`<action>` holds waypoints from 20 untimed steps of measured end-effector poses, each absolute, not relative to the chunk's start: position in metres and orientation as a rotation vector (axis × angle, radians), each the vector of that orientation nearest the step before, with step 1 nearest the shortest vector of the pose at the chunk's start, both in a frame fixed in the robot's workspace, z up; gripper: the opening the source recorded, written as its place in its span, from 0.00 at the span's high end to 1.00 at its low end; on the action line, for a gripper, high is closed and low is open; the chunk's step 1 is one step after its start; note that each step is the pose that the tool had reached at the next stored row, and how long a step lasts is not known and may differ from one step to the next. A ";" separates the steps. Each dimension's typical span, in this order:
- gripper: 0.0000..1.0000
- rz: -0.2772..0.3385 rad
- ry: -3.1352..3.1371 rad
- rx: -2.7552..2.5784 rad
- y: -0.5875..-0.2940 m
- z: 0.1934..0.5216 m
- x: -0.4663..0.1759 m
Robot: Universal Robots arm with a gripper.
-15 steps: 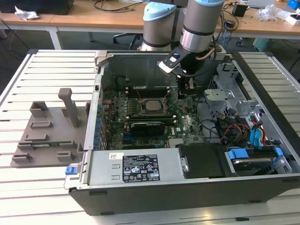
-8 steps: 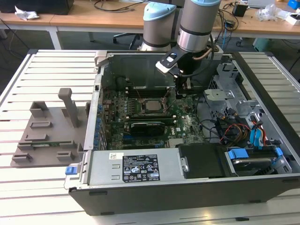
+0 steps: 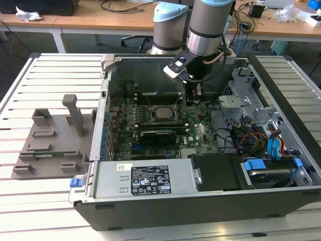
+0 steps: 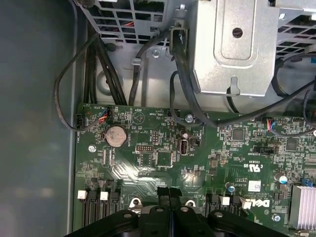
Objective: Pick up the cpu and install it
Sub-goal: 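Install the first cpu locking lever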
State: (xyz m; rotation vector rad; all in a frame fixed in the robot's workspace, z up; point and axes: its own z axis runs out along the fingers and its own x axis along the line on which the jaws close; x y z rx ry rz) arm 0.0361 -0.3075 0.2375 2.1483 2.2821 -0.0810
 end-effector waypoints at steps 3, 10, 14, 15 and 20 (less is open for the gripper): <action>0.89 -0.081 2.282 2.148 -0.308 0.237 0.035; 0.89 -0.081 2.282 2.148 -0.308 0.237 0.032; 0.89 -0.081 2.282 2.148 -0.308 0.237 0.030; 0.89 -0.081 2.282 2.148 -0.308 0.237 0.030; 0.89 -0.081 2.282 2.148 -0.308 0.237 0.028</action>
